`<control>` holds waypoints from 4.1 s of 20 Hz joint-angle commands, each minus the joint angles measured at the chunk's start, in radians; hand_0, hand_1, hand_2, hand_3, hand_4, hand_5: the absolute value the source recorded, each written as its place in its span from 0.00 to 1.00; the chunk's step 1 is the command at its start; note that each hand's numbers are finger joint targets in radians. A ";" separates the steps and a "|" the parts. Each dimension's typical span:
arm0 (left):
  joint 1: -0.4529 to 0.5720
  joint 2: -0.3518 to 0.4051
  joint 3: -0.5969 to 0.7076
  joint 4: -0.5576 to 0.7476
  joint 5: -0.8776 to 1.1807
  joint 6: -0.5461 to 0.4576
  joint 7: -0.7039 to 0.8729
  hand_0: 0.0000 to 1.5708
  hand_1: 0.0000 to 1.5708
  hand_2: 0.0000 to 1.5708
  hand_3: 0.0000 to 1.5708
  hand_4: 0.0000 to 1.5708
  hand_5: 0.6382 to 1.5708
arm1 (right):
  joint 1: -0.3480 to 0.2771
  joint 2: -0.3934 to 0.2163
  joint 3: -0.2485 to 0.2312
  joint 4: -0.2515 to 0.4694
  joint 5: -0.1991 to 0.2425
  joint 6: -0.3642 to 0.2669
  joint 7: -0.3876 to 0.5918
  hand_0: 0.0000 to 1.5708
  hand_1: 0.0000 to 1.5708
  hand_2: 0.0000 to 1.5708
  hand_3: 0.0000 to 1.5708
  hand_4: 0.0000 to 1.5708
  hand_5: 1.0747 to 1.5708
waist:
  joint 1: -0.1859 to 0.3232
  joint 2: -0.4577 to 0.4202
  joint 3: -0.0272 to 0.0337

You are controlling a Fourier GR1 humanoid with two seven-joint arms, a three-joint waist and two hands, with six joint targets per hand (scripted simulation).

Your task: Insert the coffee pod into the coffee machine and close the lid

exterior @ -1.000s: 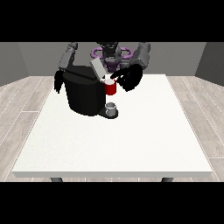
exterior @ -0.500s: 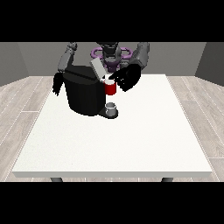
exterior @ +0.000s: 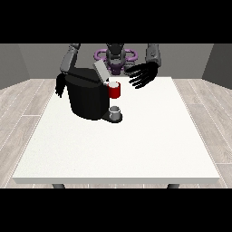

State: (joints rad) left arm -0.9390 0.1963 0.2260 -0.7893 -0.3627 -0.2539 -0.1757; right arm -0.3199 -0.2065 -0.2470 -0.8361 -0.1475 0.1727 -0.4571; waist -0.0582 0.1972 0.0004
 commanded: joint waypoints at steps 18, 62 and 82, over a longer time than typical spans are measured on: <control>0.733 -0.026 0.107 0.017 0.206 -0.162 -0.211 0.00 0.00 0.00 0.00 0.20 1.00 | 0.275 0.194 0.299 -0.379 0.171 -0.079 0.173 0.00 0.00 0.00 0.00 0.09 1.00 | -0.030 -0.534 -0.0031; 0.844 -0.065 -0.044 -0.391 0.322 -0.167 -0.284 0.00 0.00 0.00 0.00 0.18 1.00 | -0.191 0.162 0.195 -0.339 0.305 -0.364 0.238 0.00 0.00 0.00 0.00 0.29 1.00 | 0.169 -0.130 -0.0003; 0.767 -0.005 -0.019 -0.321 0.378 -0.212 -0.272 0.00 0.00 0.00 0.00 0.23 1.00 | -0.334 0.161 0.185 -0.185 0.311 -0.366 0.198 0.00 0.00 0.00 0.00 0.25 1.00 | 0.210 -0.079 -0.0004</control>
State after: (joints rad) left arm -0.1526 0.1600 0.1858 -1.1187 -0.0153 -0.4350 -0.4645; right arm -0.6573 -0.0756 -0.0835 -1.0714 0.1476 -0.1809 -0.2205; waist 0.1425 0.0963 -0.0048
